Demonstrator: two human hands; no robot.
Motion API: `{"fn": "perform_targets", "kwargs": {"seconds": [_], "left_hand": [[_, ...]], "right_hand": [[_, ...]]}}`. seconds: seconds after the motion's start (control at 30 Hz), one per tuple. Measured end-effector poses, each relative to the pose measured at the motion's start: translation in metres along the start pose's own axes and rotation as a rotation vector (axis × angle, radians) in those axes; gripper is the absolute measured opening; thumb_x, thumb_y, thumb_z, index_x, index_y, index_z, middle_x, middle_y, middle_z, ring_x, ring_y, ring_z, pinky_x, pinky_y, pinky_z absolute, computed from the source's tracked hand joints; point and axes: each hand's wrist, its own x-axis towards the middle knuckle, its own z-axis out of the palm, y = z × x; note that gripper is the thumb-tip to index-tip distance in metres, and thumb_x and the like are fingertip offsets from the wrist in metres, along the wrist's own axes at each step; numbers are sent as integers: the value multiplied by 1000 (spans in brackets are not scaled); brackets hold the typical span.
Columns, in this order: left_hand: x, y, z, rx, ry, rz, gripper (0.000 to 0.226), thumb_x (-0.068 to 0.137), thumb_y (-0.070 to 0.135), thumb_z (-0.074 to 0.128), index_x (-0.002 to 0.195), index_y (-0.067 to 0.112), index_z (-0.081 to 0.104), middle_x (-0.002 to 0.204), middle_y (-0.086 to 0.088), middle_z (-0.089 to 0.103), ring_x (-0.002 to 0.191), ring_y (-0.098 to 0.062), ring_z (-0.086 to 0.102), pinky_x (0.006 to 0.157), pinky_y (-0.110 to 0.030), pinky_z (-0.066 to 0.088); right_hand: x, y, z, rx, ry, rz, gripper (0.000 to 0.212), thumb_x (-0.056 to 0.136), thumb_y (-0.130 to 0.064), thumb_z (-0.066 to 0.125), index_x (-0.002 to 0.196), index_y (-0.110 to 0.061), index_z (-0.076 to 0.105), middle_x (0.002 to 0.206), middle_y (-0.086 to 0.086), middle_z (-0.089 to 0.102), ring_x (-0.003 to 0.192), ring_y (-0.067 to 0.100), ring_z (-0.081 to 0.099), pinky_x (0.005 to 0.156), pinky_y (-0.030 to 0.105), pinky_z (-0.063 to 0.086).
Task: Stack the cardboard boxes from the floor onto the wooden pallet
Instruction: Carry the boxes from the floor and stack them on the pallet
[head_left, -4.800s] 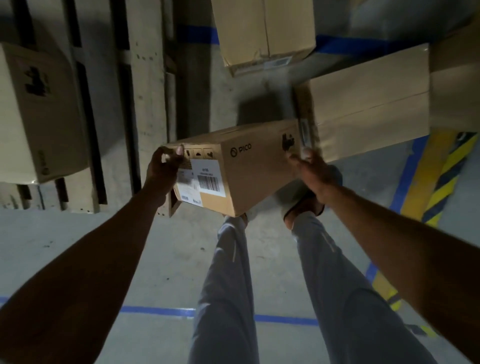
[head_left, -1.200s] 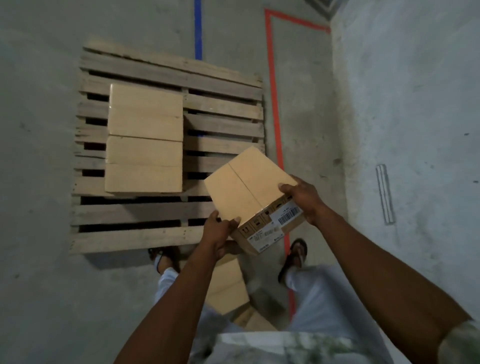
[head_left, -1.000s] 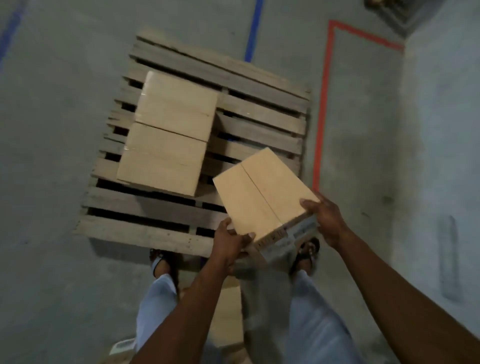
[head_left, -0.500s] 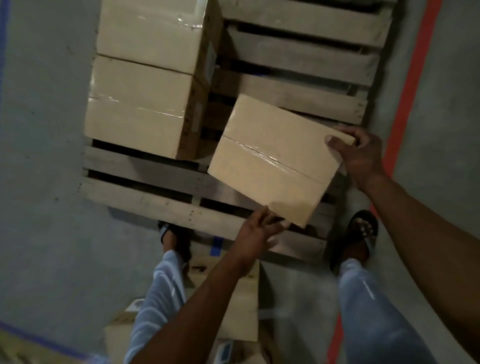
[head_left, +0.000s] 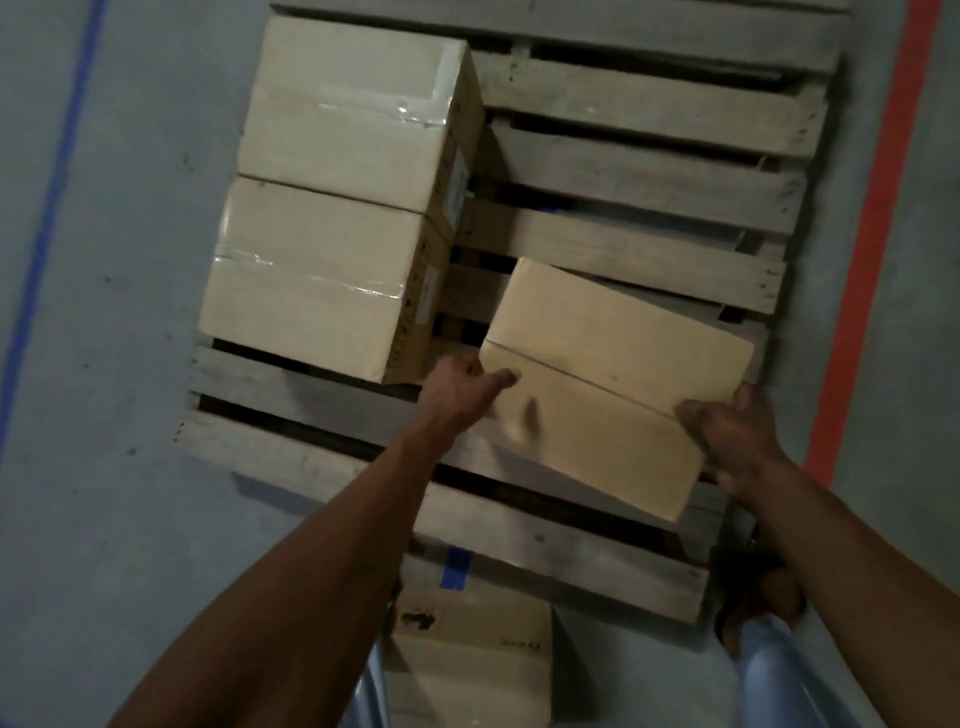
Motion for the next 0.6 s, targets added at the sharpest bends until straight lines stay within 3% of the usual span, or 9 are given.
{"fn": "perform_targets", "kwargs": {"seconds": [0.07,0.17,0.23,0.3,0.37,0.47,0.53,0.6], "left_hand": [[-2,-1,-10,65,59,59,40,88,52,71,115,22,75,104,3,76,94,-17,72,85,-38,60],[-2,-8,-31,54,167,116,24,92,48,71,89,24,71,86,7,71,82,-15,67,73,-35,54],[-3,-10,-42,18,176,110,26,92,49,70,96,24,72,91,3,73,86,-18,71,79,-42,60],[-2,-12,-47,14,180,92,43,86,57,67,110,22,72,101,1,75,93,-22,73,88,-52,62],[2,-11,-53,49,188,75,50,86,58,66,119,21,70,108,0,74,98,-23,72,92,-53,61],[8,-5,-64,106,198,62,52,82,63,63,111,21,70,103,0,73,95,-25,72,91,-52,61],[12,-3,-70,135,189,51,44,88,59,67,106,19,69,99,-1,73,93,-25,71,90,-51,61],[17,-1,-74,144,176,50,60,79,70,64,109,18,69,101,-3,74,94,-27,72,90,-51,61]], "right_hand": [[1,-9,8,-10,-7,-62,54,87,-10,79,137,-18,59,125,6,71,111,31,68,93,46,56],[8,-36,25,-50,-65,-169,56,90,-10,79,140,-14,55,129,4,67,112,25,65,99,39,51],[13,-54,38,-56,-110,-196,57,89,-6,79,140,-13,55,129,7,67,115,26,65,104,45,51],[17,-67,52,-52,-143,-178,56,90,-3,78,140,-14,56,127,6,68,115,27,66,106,49,50],[19,-74,63,-60,-151,-147,54,90,-4,78,138,-17,57,124,5,68,114,27,66,104,51,51],[23,-78,72,-64,-160,-98,51,90,-9,79,135,-21,59,122,3,69,114,28,67,96,52,55],[27,-78,75,-52,-171,-72,52,91,-11,78,138,-21,58,121,2,68,108,25,67,84,42,56],[29,-80,78,-45,-177,-55,53,92,-13,78,140,-24,57,119,-1,68,102,21,66,74,34,52]]}}
